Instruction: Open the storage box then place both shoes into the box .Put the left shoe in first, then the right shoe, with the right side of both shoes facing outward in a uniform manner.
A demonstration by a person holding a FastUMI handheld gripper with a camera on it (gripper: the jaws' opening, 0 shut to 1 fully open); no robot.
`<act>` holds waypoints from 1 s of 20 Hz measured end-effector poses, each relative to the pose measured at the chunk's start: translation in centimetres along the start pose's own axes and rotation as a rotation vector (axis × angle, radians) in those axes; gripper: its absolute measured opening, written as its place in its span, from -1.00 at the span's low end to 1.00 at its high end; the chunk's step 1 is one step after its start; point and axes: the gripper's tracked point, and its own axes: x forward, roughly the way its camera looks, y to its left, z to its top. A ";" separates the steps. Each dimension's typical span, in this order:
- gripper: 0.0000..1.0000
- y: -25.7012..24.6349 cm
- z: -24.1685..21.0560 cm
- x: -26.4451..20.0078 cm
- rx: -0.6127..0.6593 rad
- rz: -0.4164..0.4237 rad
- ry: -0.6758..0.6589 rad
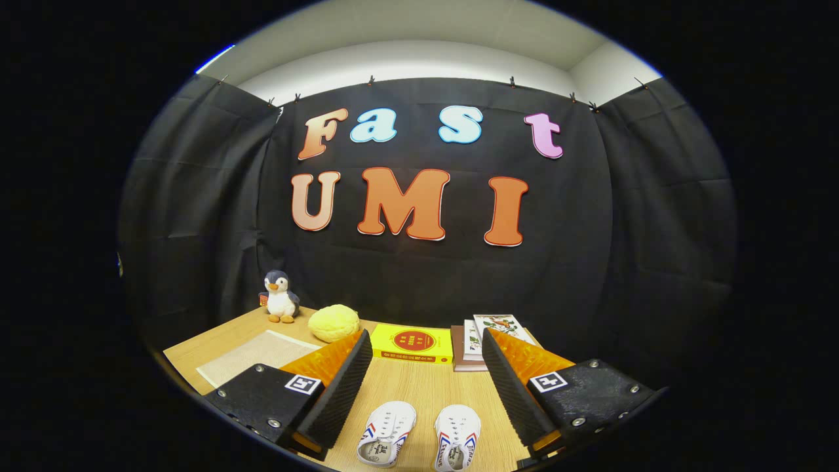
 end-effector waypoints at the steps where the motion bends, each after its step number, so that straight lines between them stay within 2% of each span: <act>1: 0.99 -0.1 0.0 0.0 -0.003 -0.001 0.001; 6: 1.00 0.3 -0.5 0.1 0.026 0.014 0.017; 11: 1.00 1.7 -2.0 1.0 0.050 0.074 0.058; 15: 0.99 4.0 -5.3 2.4 0.164 0.175 0.157; 20: 0.98 7.4 -10.8 3.7 0.396 0.331 0.362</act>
